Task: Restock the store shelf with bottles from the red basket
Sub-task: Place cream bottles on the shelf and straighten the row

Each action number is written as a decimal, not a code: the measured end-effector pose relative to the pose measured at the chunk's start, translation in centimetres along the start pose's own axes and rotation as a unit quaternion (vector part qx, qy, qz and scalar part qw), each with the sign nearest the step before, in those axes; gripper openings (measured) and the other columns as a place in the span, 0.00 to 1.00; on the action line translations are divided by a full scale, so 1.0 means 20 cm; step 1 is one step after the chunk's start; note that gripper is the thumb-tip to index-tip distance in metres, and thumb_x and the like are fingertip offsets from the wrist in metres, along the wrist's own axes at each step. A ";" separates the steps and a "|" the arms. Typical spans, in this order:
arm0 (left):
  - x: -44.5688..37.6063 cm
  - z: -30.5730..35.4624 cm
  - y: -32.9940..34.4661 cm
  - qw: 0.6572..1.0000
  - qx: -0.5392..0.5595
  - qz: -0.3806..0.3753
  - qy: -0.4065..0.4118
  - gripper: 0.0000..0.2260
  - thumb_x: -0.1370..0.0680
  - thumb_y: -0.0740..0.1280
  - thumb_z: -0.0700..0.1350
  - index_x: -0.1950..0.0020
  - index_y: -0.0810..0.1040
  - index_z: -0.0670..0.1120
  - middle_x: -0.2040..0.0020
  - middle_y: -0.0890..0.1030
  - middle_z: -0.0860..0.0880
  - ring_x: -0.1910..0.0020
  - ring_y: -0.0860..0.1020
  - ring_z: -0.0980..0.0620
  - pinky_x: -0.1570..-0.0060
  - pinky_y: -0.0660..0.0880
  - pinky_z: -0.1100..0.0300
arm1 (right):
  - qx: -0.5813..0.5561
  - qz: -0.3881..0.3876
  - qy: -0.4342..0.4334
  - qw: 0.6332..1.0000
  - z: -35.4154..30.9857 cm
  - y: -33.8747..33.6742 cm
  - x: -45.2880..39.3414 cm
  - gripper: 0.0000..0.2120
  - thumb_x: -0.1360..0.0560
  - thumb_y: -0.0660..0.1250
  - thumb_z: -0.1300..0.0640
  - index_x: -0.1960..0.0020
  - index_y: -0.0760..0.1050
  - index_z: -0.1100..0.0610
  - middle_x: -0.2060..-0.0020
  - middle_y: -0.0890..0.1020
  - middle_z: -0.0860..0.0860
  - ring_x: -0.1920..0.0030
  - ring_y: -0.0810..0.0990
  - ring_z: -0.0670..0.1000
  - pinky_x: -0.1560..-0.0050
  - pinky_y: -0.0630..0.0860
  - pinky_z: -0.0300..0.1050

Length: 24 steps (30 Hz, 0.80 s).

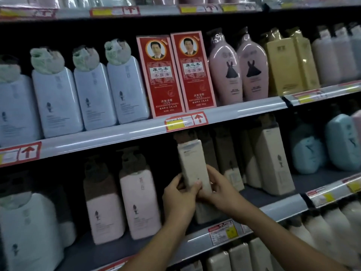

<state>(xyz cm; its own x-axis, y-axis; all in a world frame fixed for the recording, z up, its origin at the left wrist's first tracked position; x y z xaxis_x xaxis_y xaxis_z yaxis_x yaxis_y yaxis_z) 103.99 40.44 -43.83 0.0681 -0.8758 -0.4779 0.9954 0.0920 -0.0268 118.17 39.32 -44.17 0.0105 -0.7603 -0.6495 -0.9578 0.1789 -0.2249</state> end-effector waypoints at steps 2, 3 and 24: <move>-0.01 -0.01 0.02 1.000 -0.021 -0.004 0.019 0.20 0.27 0.76 0.40 0.36 0.80 0.45 0.50 0.87 0.47 0.52 0.86 0.52 0.45 0.82 0.49 | -0.020 0.013 0.009 1.000 0.02 0.00 0.01 0.27 0.24 0.73 0.64 0.28 0.71 0.50 0.39 0.83 0.48 0.40 0.82 0.45 0.44 0.80 0.39; -0.02 0.00 0.02 0.999 -0.034 -0.003 0.029 0.19 0.27 0.76 0.41 0.36 0.80 0.46 0.50 0.87 0.49 0.52 0.86 0.53 0.45 0.82 0.49 | -0.021 0.020 0.012 0.999 0.02 0.00 0.01 0.26 0.24 0.73 0.64 0.29 0.71 0.51 0.39 0.83 0.48 0.40 0.82 0.45 0.43 0.80 0.40; 0.11 0.12 -0.11 0.999 -0.020 0.017 0.031 0.28 0.28 0.77 0.46 0.28 0.74 0.48 0.32 0.78 0.46 0.34 0.76 0.51 0.34 0.75 0.53 | 0.051 0.177 0.097 0.978 -0.08 0.02 0.20 0.39 0.30 0.77 0.49 0.24 0.64 0.50 0.33 0.71 0.45 0.40 0.71 0.37 0.44 0.69 0.35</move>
<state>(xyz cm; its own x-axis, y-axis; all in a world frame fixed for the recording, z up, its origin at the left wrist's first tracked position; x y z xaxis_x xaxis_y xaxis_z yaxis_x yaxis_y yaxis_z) 102.18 37.15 -42.74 0.0971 -0.8409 -0.5325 0.9890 0.1417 -0.0434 117.33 35.28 -45.68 -0.3812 -0.7423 -0.5511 -0.8581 0.5059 -0.0879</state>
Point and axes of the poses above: each hand's wrist, its own x-axis away from the middle knuckle, its own y-axis out of the palm, z = x × y, the point moved 9 cm from there along -x, towards the middle knuckle
